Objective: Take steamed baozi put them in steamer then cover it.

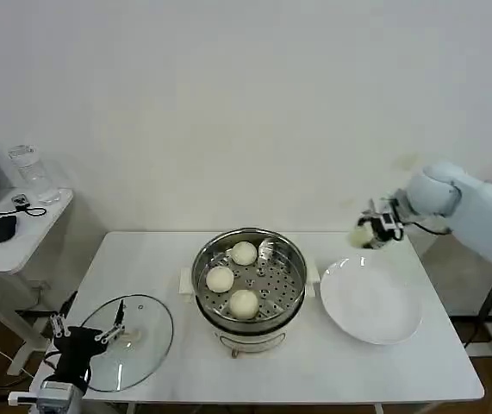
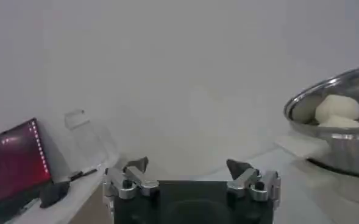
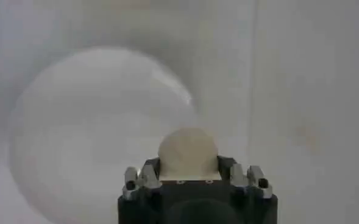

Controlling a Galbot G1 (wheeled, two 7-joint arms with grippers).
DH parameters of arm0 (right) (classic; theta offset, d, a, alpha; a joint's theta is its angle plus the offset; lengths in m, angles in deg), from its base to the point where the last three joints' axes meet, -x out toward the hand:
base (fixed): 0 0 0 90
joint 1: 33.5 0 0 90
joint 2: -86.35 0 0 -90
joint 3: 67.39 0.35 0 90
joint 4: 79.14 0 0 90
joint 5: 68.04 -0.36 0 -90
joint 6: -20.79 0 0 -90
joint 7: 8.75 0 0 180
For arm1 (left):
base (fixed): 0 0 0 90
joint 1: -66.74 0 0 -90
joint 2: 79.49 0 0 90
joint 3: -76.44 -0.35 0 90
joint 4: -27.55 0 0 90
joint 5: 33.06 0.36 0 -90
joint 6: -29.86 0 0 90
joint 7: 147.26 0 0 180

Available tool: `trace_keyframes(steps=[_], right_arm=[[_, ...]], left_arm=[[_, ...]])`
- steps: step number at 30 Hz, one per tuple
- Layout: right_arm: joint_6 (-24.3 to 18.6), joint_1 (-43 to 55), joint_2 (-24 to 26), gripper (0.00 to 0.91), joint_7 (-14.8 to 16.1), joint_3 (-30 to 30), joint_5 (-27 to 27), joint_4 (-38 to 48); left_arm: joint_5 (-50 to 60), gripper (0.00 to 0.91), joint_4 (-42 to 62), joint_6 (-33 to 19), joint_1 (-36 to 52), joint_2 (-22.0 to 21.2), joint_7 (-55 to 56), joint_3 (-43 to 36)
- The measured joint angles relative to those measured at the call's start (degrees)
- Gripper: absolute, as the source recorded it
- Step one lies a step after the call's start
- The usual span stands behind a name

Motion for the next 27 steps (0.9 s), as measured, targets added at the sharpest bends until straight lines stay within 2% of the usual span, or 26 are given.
trace_keyframes(steps=[8,18,27], right_arm=[[5.27,9.23,-6.98,0.635,-3.51,-8.13,-10.99,-6.37],[13.74,11.47,-15.77,0.635,-10.26,-14.89,-25.16,-7.84],[18.47,8.68,-20.57,0.635,-13.07,-17.36,-30.47,-5.23]], left_arm=[[-0.32,0.907,-0.39,0.11,0.59,0.38,-0.02,-0.06],[-0.92,0.907,-0.52,0.02,0.77,-0.03,-0.03,0.52],[-1.27,0.907,0.08,-0.09,1.29,-0.33,-0.02,0.63]])
